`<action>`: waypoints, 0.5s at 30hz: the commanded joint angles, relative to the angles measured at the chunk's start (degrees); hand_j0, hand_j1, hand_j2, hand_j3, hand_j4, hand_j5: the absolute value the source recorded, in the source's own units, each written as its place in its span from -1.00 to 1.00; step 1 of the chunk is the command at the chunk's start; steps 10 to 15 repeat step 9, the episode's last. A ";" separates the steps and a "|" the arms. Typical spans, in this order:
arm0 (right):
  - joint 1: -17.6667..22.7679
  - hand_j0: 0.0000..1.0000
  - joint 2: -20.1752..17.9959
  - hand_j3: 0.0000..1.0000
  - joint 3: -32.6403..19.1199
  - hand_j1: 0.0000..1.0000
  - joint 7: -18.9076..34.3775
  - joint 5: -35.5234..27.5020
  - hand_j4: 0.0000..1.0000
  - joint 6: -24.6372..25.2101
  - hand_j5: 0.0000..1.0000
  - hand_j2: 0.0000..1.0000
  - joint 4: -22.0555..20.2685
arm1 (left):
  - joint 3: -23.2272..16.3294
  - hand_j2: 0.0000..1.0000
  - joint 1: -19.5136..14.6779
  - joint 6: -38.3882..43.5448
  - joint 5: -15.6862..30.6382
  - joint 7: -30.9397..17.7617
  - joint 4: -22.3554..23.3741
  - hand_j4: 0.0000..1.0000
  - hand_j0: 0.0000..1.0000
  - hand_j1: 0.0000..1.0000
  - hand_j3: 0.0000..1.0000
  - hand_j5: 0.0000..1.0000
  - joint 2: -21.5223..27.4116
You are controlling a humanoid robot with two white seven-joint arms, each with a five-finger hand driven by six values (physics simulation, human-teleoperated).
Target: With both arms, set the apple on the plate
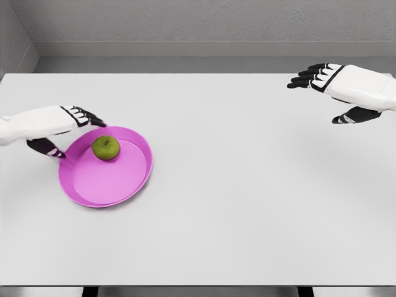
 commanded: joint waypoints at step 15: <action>-0.09 1.00 0.02 1.00 -0.07 1.00 -0.04 -0.35 1.00 0.15 1.00 1.00 -0.01 | 6.20 1.00 0.88 0.13 5.85 -0.16 2.61 1.00 1.00 1.00 1.00 1.00 0.55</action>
